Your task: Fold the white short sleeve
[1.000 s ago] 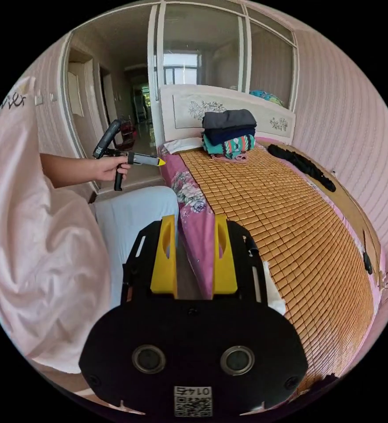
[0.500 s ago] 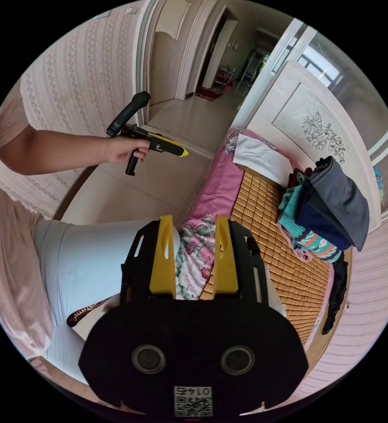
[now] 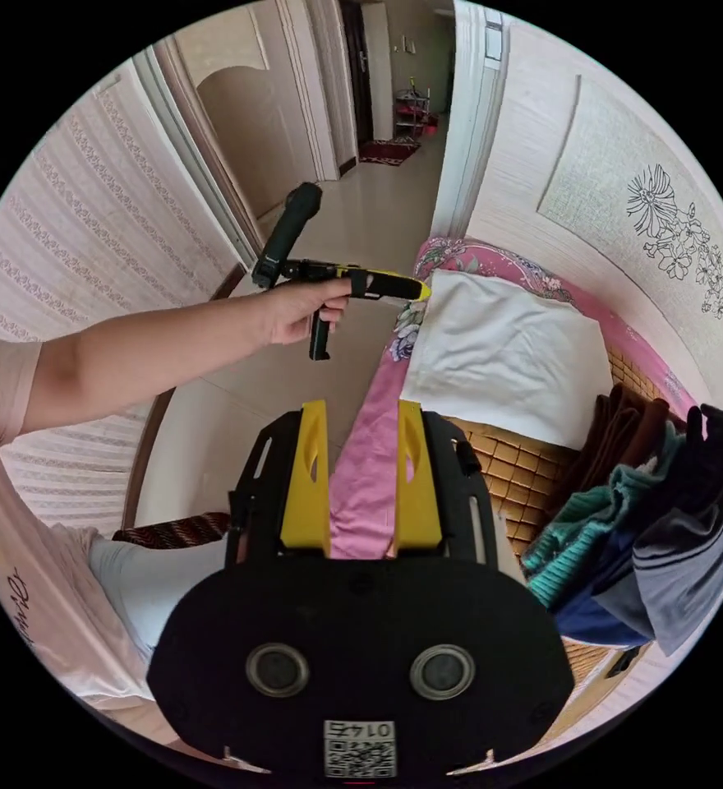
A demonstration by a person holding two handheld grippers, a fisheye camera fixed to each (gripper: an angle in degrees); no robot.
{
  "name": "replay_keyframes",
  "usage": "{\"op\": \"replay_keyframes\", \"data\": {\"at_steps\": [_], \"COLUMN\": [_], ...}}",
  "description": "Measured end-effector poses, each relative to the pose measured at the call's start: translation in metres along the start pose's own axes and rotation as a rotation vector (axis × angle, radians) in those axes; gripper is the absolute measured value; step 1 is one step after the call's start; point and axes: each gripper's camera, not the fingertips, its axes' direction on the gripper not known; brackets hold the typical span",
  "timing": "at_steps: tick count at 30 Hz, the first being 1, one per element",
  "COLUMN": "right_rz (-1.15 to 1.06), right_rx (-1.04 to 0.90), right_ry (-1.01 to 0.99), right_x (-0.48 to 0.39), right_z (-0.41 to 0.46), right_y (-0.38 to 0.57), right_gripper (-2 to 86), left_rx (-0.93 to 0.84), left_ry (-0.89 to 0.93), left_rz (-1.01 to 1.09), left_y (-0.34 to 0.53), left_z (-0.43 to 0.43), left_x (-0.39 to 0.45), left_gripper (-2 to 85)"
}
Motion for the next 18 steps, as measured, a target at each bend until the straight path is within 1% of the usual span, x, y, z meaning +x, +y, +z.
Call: {"op": "replay_keyframes", "data": {"at_steps": [1,4,6,7,9,10,12,13,14,16,18], "right_rz": [-0.003,0.050,0.107,0.138,0.174,0.192,0.211,0.213,0.213,0.243,0.289], "right_rx": [-0.062,-0.117,-0.072,-0.032,0.019,0.042,0.061,0.060,0.062,0.069,0.072], "right_ry": [0.055,0.064,0.040,0.023,-0.001,-0.022,-0.038,-0.045,-0.048,-0.038,-0.034], "right_x": [0.010,0.042,0.061,0.071,0.084,0.091,0.099,0.103,0.105,0.113,0.122], "right_z": [0.013,0.032,0.035,0.035,0.038,0.042,0.050,0.056,0.060,0.069,0.074], "right_y": [0.001,0.008,0.012,0.012,0.009,0.005,-0.003,-0.009,-0.011,-0.017,-0.017], "right_gripper": [12.8,13.4,13.1,12.8,12.4,12.3,12.3,12.4,12.5,13.2,13.2], "left_rx": [-0.051,-0.027,0.015,0.078,0.159,0.151,0.124,0.134,0.142,0.122,0.143], "left_ry": [0.014,-0.020,-0.040,0.028,0.100,0.103,0.053,-0.002,-0.008,0.137,0.158], "left_rz": [-0.009,-0.018,0.024,0.066,0.141,0.211,0.287,0.309,0.311,0.310,0.356], "left_y": [-0.007,-0.010,-0.004,0.004,0.015,0.020,0.027,0.030,0.032,0.039,0.053], "left_z": [0.008,-0.005,-0.023,-0.040,-0.061,-0.067,-0.069,-0.071,-0.072,-0.080,-0.093], "left_x": [0.000,0.005,0.013,0.020,0.036,0.050,0.067,0.072,0.073,0.076,0.090], "left_gripper": [9.2,5.5,0.4,-0.2,-0.7,-0.8,-0.9,-0.9,-1.0,-1.0,-1.0]}}
